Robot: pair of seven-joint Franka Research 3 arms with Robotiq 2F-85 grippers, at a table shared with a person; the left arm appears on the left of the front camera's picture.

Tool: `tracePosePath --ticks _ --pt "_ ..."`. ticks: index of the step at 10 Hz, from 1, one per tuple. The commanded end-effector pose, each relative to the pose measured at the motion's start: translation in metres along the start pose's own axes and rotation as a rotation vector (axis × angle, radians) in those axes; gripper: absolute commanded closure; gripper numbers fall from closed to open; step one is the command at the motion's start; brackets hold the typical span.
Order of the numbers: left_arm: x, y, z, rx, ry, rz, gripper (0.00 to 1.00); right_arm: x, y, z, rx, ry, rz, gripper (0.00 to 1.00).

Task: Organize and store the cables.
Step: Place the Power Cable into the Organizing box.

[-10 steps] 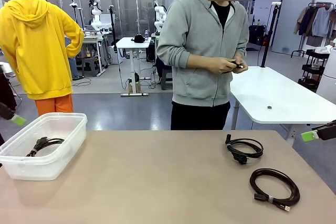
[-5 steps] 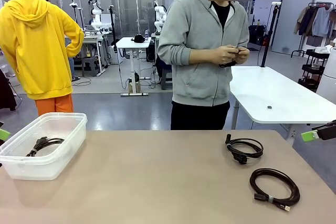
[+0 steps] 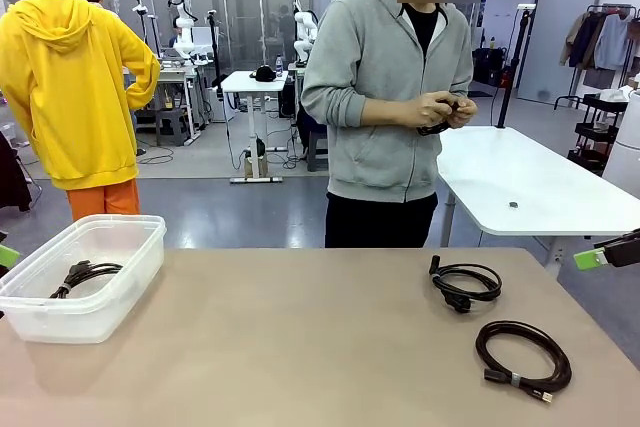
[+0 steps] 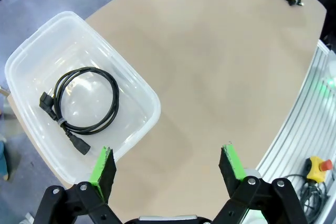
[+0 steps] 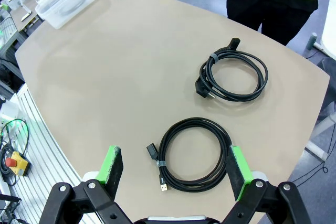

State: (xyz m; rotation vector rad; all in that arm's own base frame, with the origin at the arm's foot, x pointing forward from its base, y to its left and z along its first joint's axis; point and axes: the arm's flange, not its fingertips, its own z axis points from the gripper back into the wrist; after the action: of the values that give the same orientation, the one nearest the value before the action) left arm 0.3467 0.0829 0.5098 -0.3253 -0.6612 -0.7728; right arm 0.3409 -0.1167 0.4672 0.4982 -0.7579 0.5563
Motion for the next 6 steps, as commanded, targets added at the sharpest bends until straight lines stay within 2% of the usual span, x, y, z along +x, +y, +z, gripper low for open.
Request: tracePosePath --ticks 1,3,4,6 --pt "0.004 0.001 0.000 0.016 0.015 0.006 0.00 0.000 -0.002 0.000 0.010 -0.013 0.017 0.00" --pt "0.004 0.001 0.000 0.016 0.015 0.006 0.00 0.000 0.000 0.000 0.000 0.000 0.000 0.00" --pt "0.004 0.001 0.000 0.016 0.015 0.006 0.00 0.030 0.014 -0.035 -0.083 0.108 -0.037 0.00" --pt "0.004 0.001 0.000 0.016 0.015 0.006 0.00 0.082 0.009 -0.095 -0.162 0.248 -0.101 0.00"
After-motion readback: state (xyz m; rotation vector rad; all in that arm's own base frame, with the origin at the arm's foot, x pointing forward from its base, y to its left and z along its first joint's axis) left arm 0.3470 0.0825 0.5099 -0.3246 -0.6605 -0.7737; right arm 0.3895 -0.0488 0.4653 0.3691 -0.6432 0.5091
